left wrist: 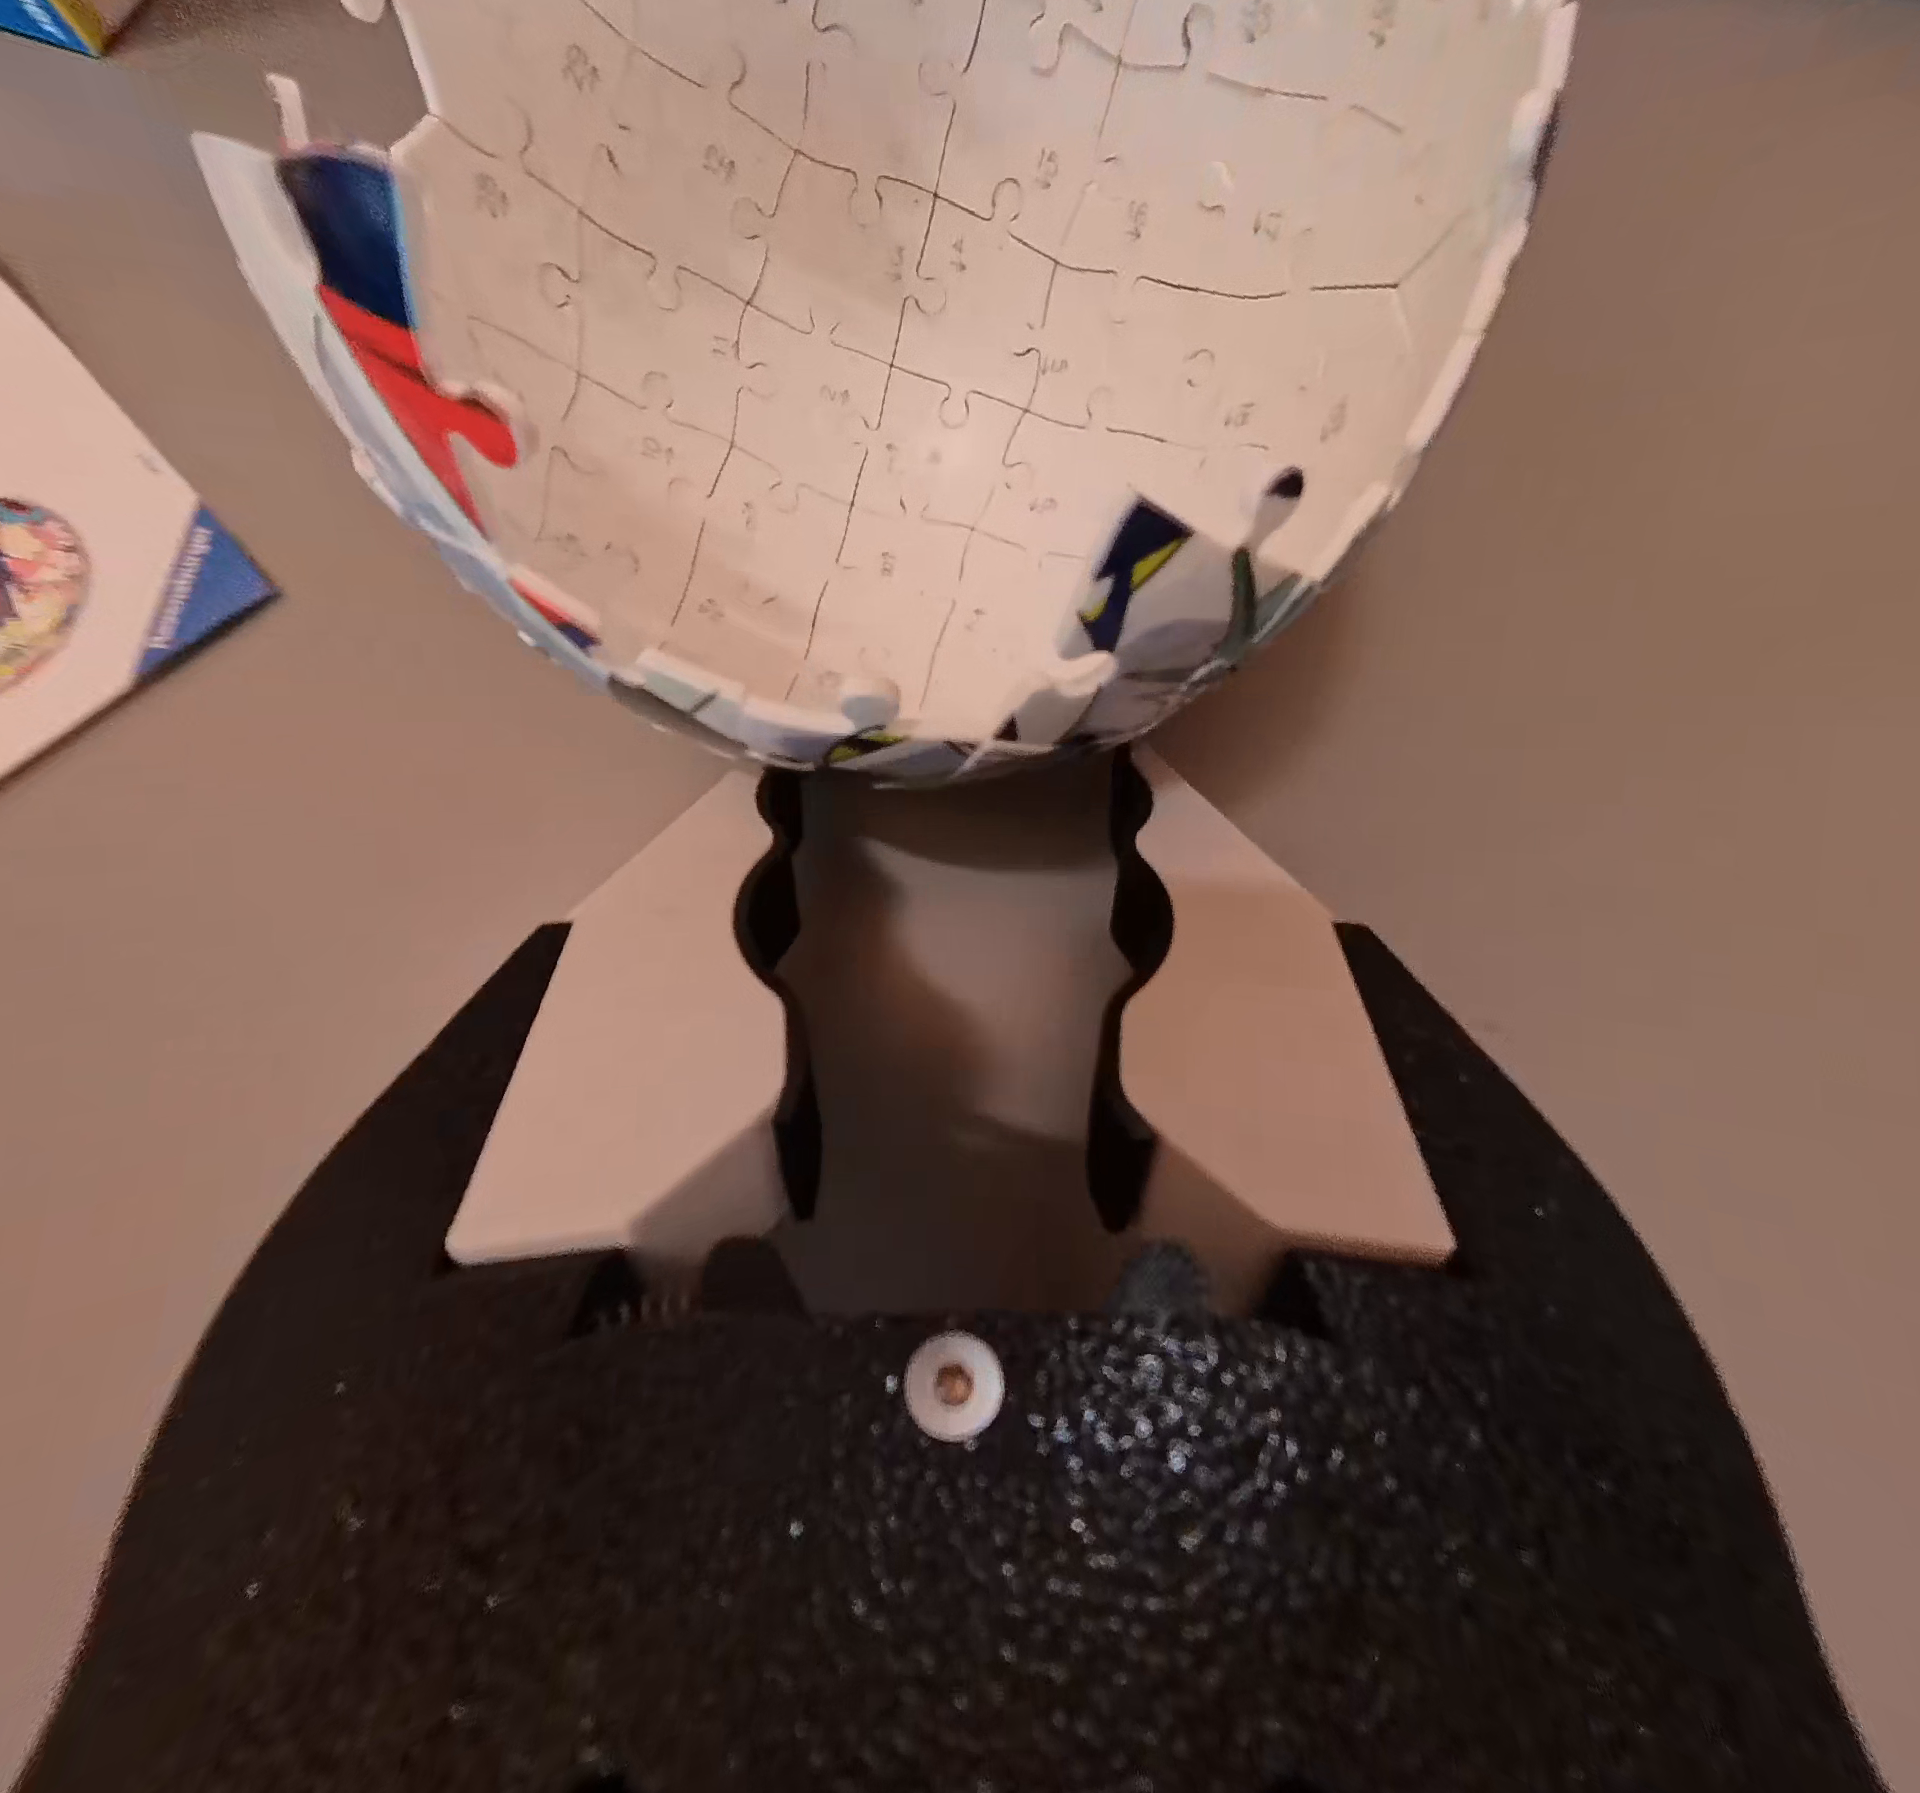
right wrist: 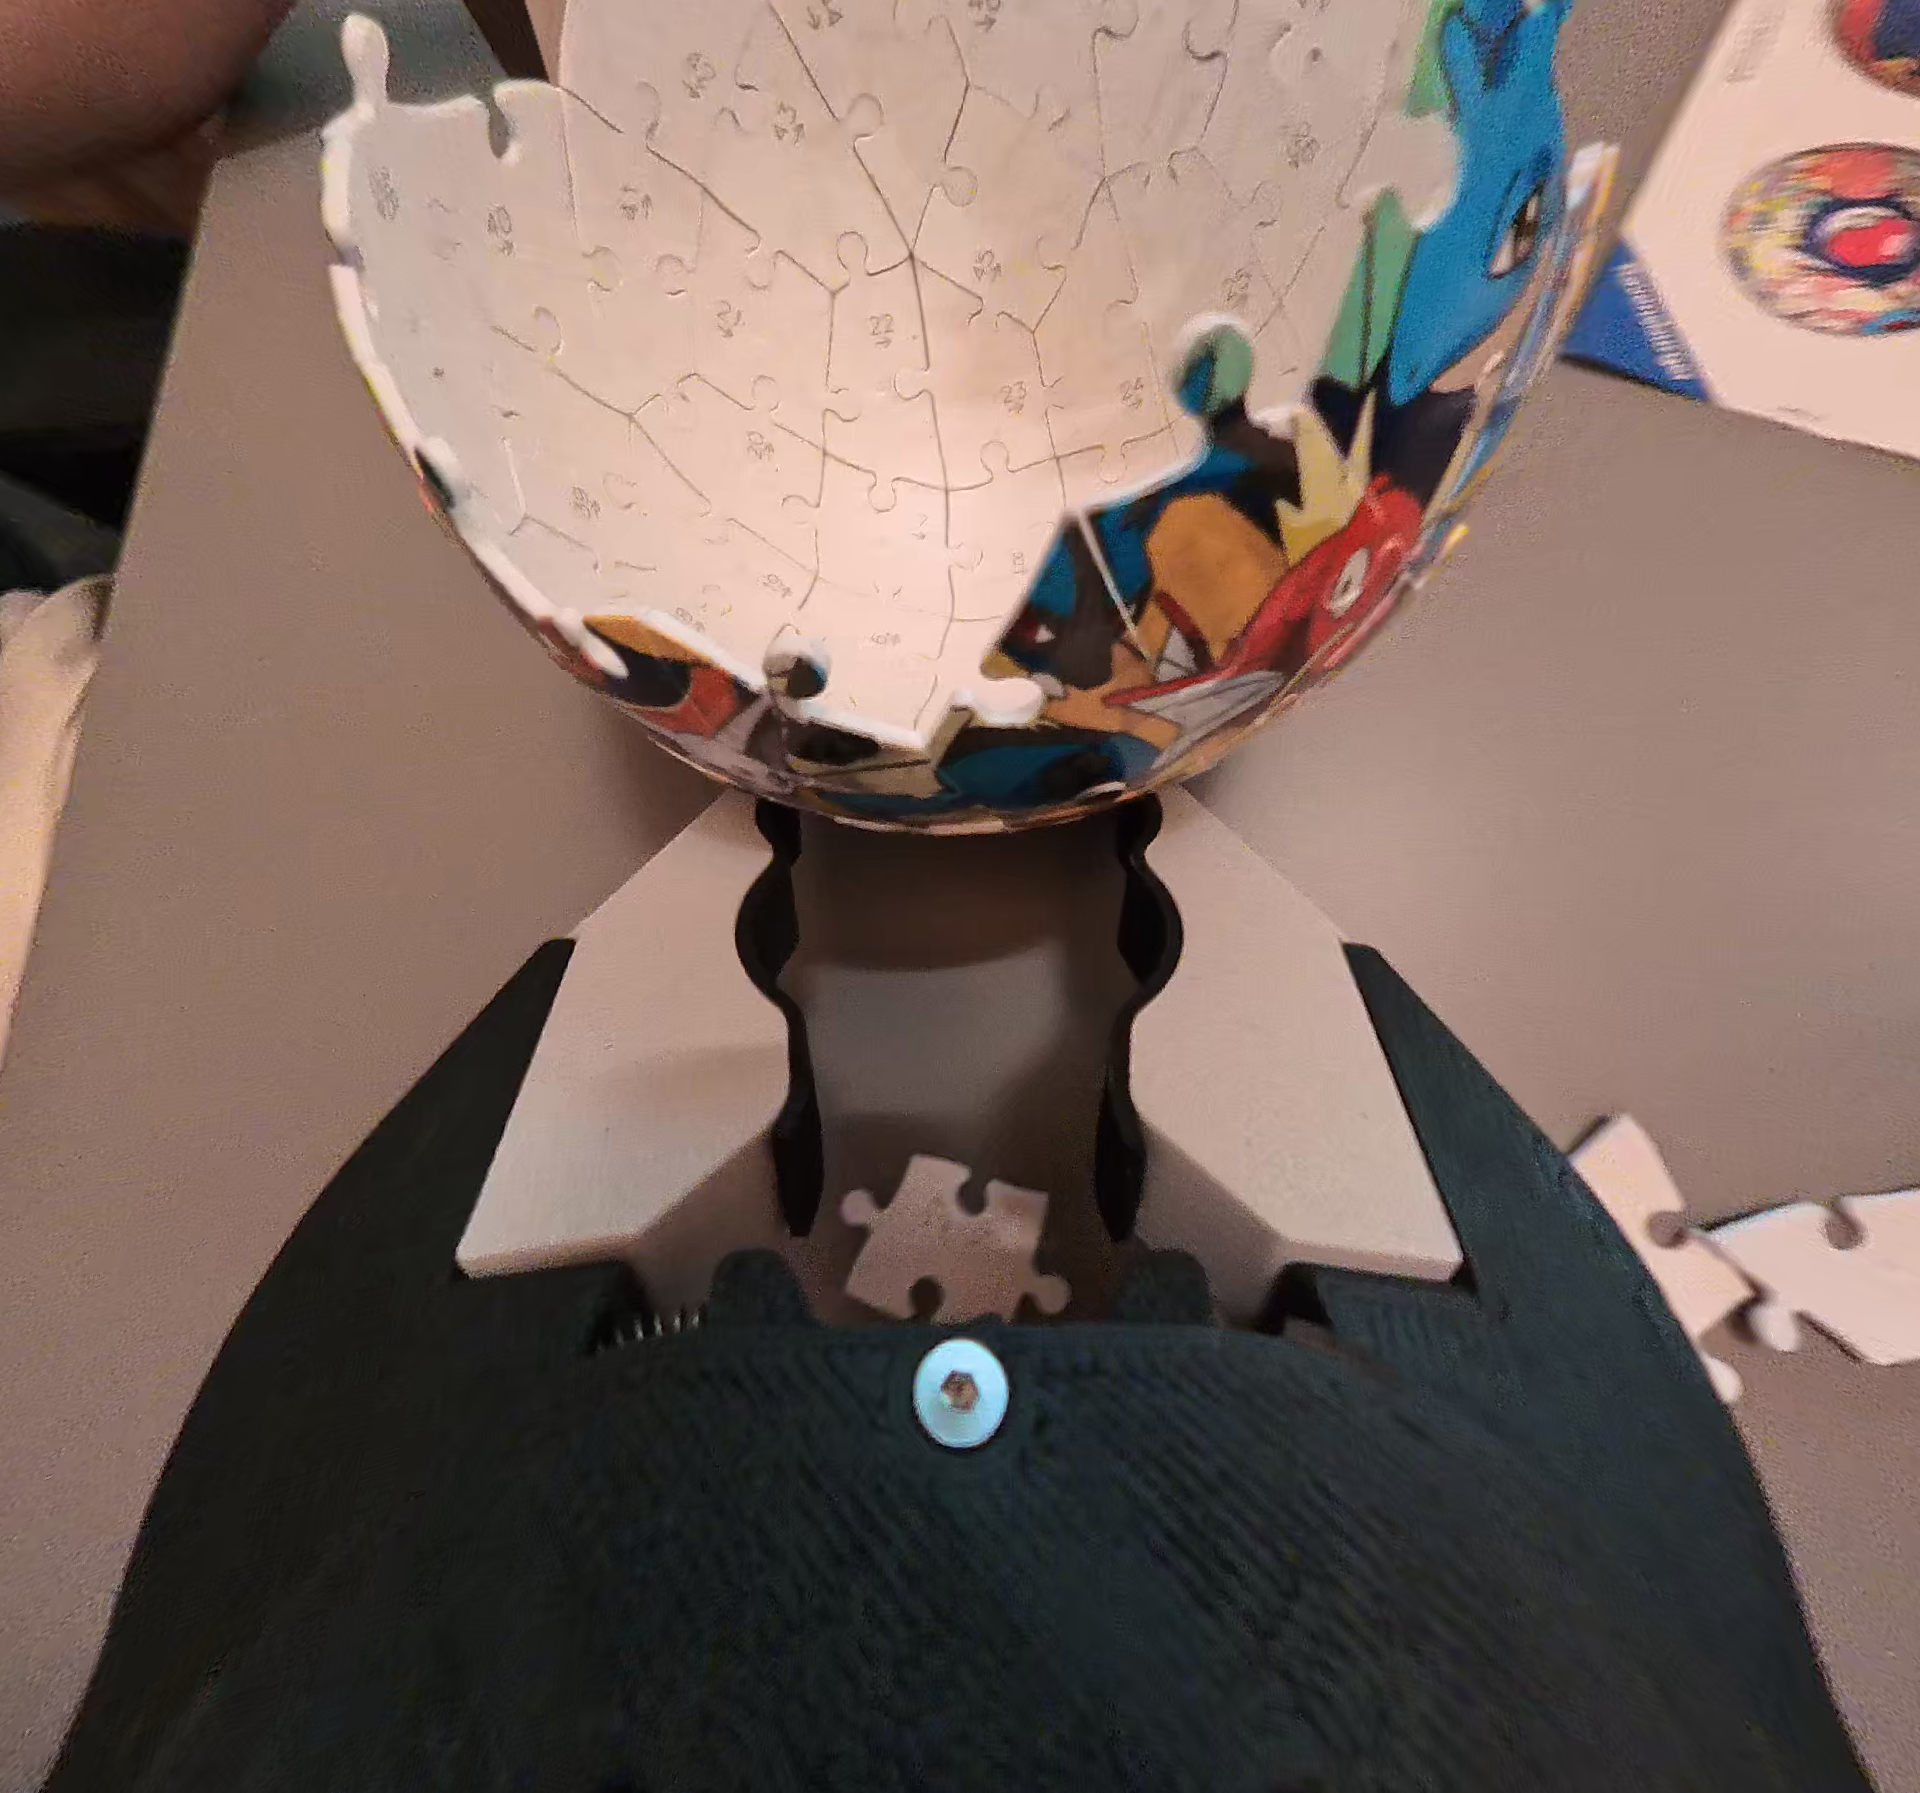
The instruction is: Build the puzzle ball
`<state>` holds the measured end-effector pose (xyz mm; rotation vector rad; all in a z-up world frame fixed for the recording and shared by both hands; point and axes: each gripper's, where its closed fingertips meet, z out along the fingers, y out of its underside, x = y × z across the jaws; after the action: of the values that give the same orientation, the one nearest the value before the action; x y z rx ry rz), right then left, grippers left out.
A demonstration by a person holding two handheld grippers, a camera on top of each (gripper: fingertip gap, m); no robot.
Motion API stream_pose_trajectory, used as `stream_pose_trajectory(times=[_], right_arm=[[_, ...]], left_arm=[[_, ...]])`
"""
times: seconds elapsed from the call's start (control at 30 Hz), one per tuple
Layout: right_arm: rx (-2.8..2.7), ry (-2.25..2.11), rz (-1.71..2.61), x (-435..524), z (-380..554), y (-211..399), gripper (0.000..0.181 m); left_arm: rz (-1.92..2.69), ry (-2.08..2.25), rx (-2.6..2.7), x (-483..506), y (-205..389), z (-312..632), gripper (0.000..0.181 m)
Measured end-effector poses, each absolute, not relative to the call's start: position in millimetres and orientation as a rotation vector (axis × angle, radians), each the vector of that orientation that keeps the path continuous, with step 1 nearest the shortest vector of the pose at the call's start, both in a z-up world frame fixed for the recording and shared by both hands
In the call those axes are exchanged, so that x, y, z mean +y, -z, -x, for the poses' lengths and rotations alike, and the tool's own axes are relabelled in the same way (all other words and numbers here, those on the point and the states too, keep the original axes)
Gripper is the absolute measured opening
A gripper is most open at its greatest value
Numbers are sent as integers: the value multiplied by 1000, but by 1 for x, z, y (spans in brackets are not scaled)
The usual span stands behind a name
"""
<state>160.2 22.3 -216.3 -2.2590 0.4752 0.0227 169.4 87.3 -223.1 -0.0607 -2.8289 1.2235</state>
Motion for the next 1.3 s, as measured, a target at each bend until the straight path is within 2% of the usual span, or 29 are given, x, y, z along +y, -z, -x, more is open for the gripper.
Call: stream_pose_trajectory(times=[0.1, 0.2, 0.4, 0.6, 0.67, 0.73, 1.03, 1.3], right_arm=[[411, -45, 2287, 21, -141, 216, 64], [419, -36, 2321, 13, -125, 217, 72], [656, 266, 2282, -22, -115, 209, 95], [878, 410, 1830, 11, -111, 171, 102], [945, 427, 1845, 12, -113, 183, 104], [971, 471, 1884, 10, -117, 189, 115], [806, 566, 1991, 15, -122, 188, 113], [641, 649, 2074, -3, -118, 162, 112]], left_arm=[[29, -1228, -2868, 87, 224, -142, 58], [14, -1227, -2886, 88, 223, -122, 51], [-170, -1294, -2853, 98, 217, -123, 79], [-212, -1456, -2728, 75, 197, -131, 89], [-196, -1451, -2738, 71, 198, -130, 94], [-150, -1451, -2768, 69, 199, -129, 93], [-175, -1407, -2856, 56, 203, -129, 96], [-189, -1332, -2911, 35, 211, -118, 97]])
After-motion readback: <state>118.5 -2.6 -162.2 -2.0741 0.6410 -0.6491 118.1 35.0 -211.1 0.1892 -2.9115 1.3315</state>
